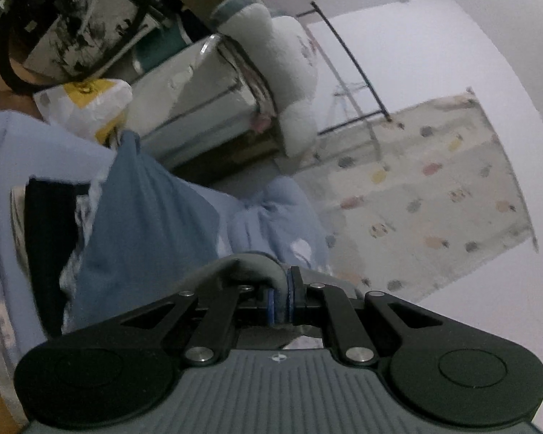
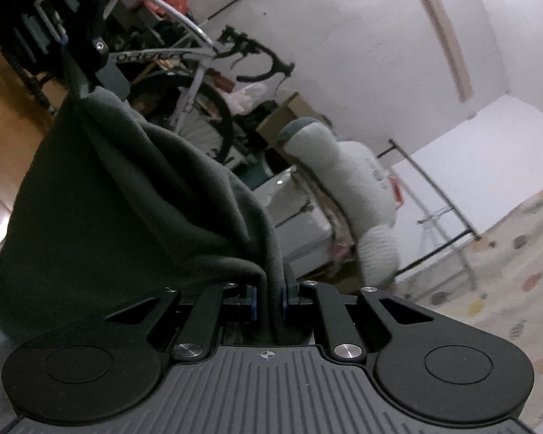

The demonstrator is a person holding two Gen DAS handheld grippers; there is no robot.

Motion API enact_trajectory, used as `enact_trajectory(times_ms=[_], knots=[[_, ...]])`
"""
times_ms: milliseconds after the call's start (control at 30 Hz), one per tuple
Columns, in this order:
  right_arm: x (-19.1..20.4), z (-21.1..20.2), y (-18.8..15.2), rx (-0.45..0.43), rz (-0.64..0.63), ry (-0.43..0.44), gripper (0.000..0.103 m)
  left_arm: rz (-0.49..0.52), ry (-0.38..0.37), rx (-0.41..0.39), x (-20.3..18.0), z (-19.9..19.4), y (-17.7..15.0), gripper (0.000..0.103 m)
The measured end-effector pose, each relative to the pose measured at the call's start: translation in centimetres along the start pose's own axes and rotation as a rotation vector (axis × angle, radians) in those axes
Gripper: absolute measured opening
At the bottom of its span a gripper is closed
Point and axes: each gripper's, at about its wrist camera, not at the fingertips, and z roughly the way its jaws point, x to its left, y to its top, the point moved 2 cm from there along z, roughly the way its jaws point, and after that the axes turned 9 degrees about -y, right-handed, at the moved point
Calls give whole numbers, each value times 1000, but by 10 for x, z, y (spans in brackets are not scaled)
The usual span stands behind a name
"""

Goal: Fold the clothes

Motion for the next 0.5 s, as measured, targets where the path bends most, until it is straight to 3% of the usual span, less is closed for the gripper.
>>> enact_trajectory(times_ms=[167, 267, 400, 467, 500], knots=[[11, 83, 4, 56, 36, 88, 14, -5, 77, -10, 43, 26, 34, 10], [11, 131, 10, 106, 122, 145, 14, 37, 123, -6, 65, 49, 55, 10], [18, 180, 9, 180, 218, 205, 15, 18, 176, -12, 105, 74, 75, 10], [25, 202, 9, 221, 263, 227, 16, 5, 186, -14, 120, 82, 79, 12], [28, 213, 9, 240, 287, 237, 16, -1, 190, -16, 126, 85, 80, 19]])
